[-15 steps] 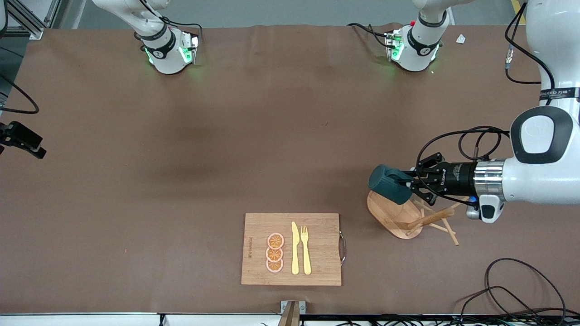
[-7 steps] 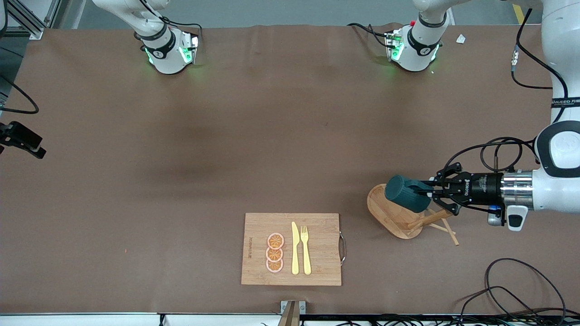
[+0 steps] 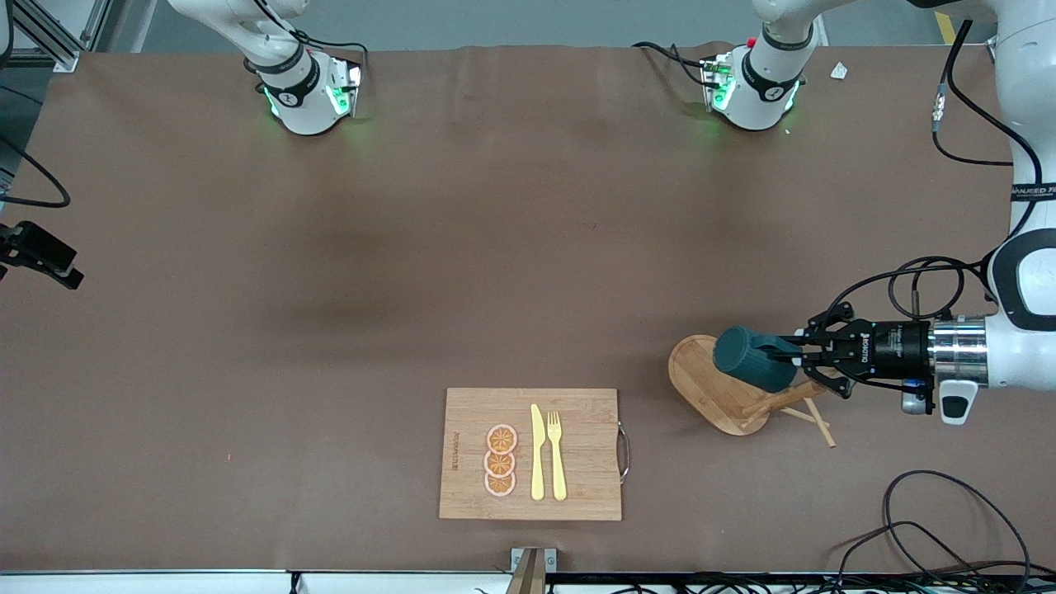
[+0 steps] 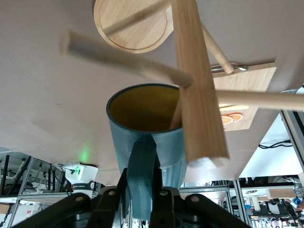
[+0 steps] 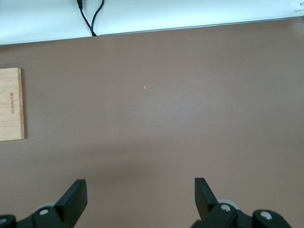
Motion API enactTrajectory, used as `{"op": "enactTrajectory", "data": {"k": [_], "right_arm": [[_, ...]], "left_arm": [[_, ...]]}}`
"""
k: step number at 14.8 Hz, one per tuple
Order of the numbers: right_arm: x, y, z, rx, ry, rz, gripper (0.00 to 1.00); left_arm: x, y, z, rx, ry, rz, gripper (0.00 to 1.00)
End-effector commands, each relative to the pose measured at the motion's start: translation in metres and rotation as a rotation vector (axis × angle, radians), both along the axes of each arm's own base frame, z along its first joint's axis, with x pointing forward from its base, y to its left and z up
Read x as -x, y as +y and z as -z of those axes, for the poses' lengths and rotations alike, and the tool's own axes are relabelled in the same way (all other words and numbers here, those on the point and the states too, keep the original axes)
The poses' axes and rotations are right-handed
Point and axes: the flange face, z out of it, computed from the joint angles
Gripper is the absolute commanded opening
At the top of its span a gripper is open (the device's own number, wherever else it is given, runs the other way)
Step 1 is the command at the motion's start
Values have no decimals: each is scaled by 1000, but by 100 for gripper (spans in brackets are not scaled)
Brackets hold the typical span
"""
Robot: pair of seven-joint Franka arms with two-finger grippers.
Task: Pass cup and hang on rack
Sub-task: 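Hang the mug handle onto a rack peg with the left gripper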
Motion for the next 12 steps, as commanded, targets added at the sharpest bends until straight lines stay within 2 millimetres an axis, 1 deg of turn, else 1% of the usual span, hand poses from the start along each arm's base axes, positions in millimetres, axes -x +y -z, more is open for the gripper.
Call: {"op": "enactTrajectory", "data": {"k": [1, 4, 5, 8, 9, 10, 12], "right_arm": [[-1, 1, -3, 10, -3, -5, 100], [-1, 0, -3, 12, -6, -5, 100], [-1, 0, -3, 13, -6, -5, 100], [-1, 2, -4, 12, -8, -8, 100], [-1, 2, -3, 12, -6, -8, 100], [-1, 1, -3, 12, -6, -7, 100], [-1, 1, -3, 12, -6, -7, 100]], "left_arm": [[-4, 3, -2, 29, -11, -8, 1], [-5, 6, 2, 29, -11, -18, 2], [-5, 6, 3, 29, -10, -19, 5], [-8, 7, 3, 26, -18, -33, 18], [-8, 6, 5, 28, -15, -32, 28], [-8, 7, 5, 27, -15, -33, 45], [-9, 3, 3, 26, -14, -36, 96]]}}
